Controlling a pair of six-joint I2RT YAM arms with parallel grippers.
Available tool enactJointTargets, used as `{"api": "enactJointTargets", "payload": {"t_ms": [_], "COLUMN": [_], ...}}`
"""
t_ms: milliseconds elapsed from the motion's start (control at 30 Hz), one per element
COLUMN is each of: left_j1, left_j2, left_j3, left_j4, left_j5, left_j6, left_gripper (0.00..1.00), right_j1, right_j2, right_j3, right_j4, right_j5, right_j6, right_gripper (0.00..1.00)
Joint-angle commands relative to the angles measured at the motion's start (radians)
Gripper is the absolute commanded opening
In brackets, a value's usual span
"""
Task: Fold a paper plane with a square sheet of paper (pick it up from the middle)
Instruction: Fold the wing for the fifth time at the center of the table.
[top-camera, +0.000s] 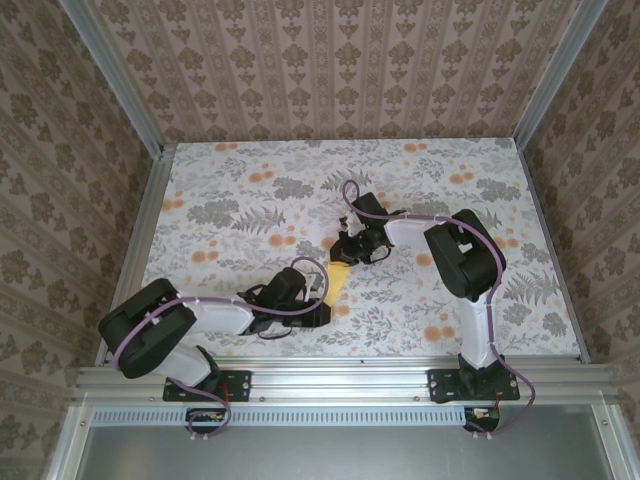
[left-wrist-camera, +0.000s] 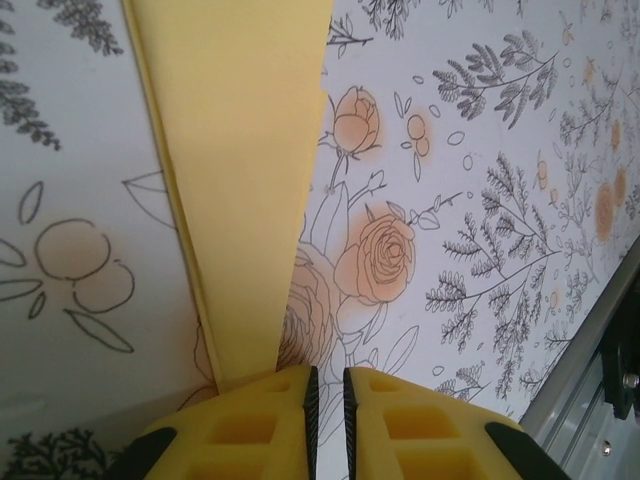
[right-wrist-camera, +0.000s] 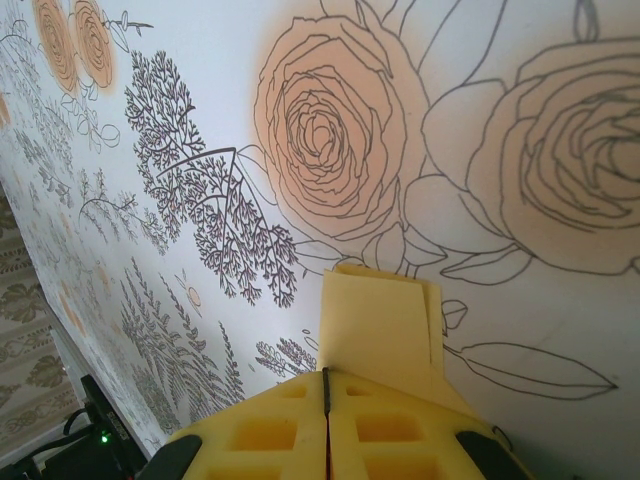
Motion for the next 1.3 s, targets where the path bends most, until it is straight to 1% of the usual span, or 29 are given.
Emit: {"api": "enactJointTargets", "payload": {"t_ms": [0,167,300,500,700,900,1100,1267], "left_j1": [-0.020,-0.002,0.035,0.072,0.081,0.086,0.086,0.085], "left_j2": [-0.034,-0.139,-0.159,-0.079,0.058,0.074,0.086,0.111], "left_j3": [-0.027,0.012,0.045,0.109,0.172,0.116,0.048,0.030], "left_j4": [-0.236,-0.231,-0.161,-0.080,-0.048,-0.072,-0.028,-0.017], "left_j5": [0.015,-0.009,-0.018,-0.047,-0.024,-0.045,-0.044,-0.047], "left_j6": [0.024,0.026,0.008,-0.007,-0.008,-0.011,-0.042,-0.046], "left_gripper": [0.18,0.19,0.20,0.19,0.13,0.11,0.11,0.10], "right_j1": [-0.020,-0.020,-0.020,-0.020,-0.020,-0.020,-0.020,-0.020], "right_j2": [0.048,0.046,0.048,0.054,0.055,0.051,0.042,-0.013], "right_j3": [0.009,0.009,0.012,0.012,0.016,0.022,0.028,0.025], "right_j4": [-0.032,-0.033,-0.037,-0.040,-0.045,-0.052,-0.055,-0.031], "right_j5": [0.093,0.091,0.093,0.093,0.092,0.093,0.089,0.057], "right_j6": [0.004,0.000,-0.002,-0.002,-0.004,-0.008,-0.011,-0.007], "right_gripper": [0.08,0.08,0.08,0.08,0.08,0.08,0.08,0.08]}}
